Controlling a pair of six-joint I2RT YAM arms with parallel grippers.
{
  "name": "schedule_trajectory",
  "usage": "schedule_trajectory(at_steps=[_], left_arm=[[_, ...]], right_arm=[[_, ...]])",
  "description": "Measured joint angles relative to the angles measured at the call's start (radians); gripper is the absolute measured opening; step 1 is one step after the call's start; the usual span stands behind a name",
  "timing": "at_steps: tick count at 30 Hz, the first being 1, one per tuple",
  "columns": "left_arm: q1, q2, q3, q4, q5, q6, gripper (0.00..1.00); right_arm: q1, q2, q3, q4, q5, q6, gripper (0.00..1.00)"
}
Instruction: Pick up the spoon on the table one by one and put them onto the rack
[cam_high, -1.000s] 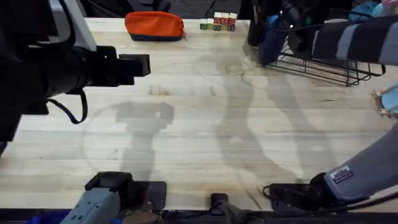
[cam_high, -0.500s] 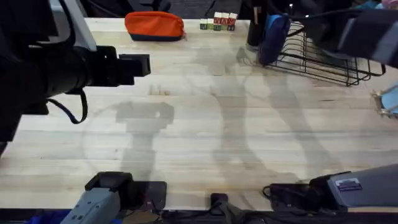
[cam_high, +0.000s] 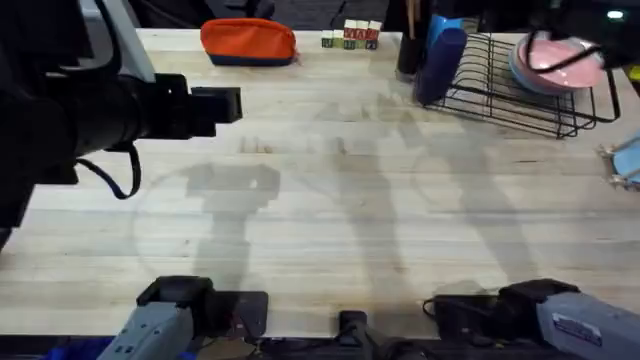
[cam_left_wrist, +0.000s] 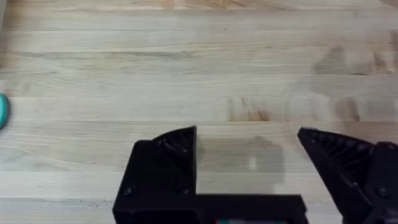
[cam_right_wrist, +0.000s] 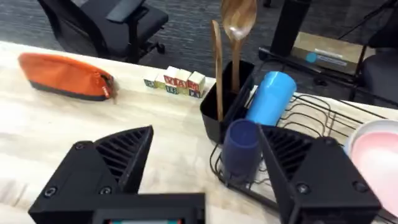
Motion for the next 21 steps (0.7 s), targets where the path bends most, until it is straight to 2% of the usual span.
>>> schedule_trajectory(at_steps=[11,21], left_arm=[[0.000,0.000,0.000,0.000,0.000,0.000,0.993],[0.000,0.000,0.000,0.000,0.000,0.000,0.993]], right_arm=[[0.000,-0.285,0.002,-0.253,0.000,-0.010,0.994],[0.000,-0.328,0.002,-0.433,0.000,-0.011,0.994]])
